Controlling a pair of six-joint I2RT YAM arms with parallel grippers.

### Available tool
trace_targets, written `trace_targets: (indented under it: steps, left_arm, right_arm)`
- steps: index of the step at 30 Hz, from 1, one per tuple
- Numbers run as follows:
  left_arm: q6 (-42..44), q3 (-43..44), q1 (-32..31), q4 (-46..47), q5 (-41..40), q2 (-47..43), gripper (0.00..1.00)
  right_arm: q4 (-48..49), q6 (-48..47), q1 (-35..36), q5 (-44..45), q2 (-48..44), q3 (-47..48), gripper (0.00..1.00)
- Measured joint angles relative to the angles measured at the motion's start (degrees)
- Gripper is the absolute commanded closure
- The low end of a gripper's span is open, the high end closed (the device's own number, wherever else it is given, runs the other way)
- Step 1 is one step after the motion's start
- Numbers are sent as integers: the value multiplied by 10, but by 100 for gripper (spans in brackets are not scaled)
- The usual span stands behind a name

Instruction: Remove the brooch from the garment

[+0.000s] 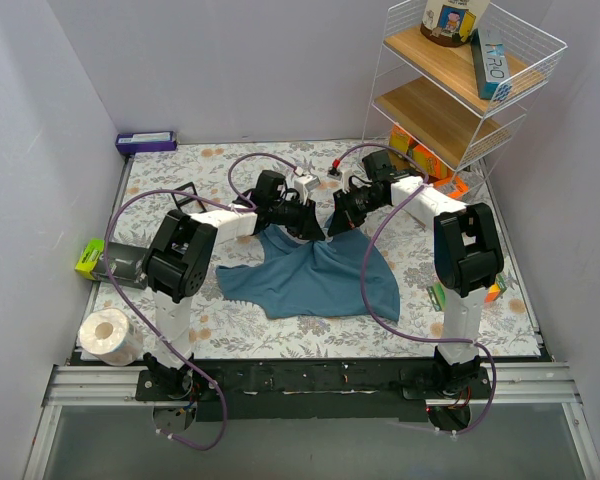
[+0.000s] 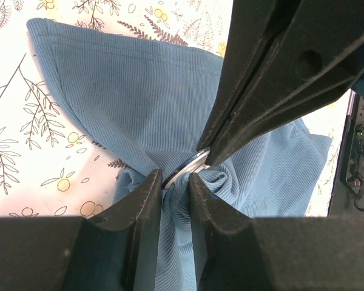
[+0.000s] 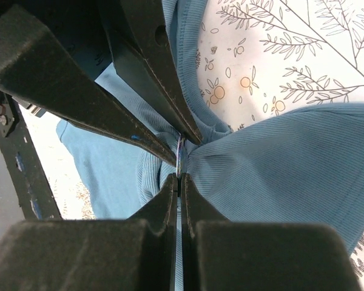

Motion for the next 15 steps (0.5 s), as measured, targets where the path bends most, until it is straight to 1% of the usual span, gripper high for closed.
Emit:
trace_targets:
  steps: [5, 7, 8, 15]
  left_arm:
    - [-15, 5, -6, -1, -15, 7, 94]
    - [-20, 5, -8, -4, -22, 7, 96]
    - [-24, 6, -8, -5, -26, 7, 100]
    - [-48, 20, -11, -17, -49, 18, 99]
  right_arm:
    - [0, -15, 3, 14, 0, 0, 99]
    - [-1, -21, 5, 18, -1, 0, 99]
    - [-1, -25, 6, 20, -1, 0, 99]
    - [0, -51, 16, 48, -2, 3, 99]
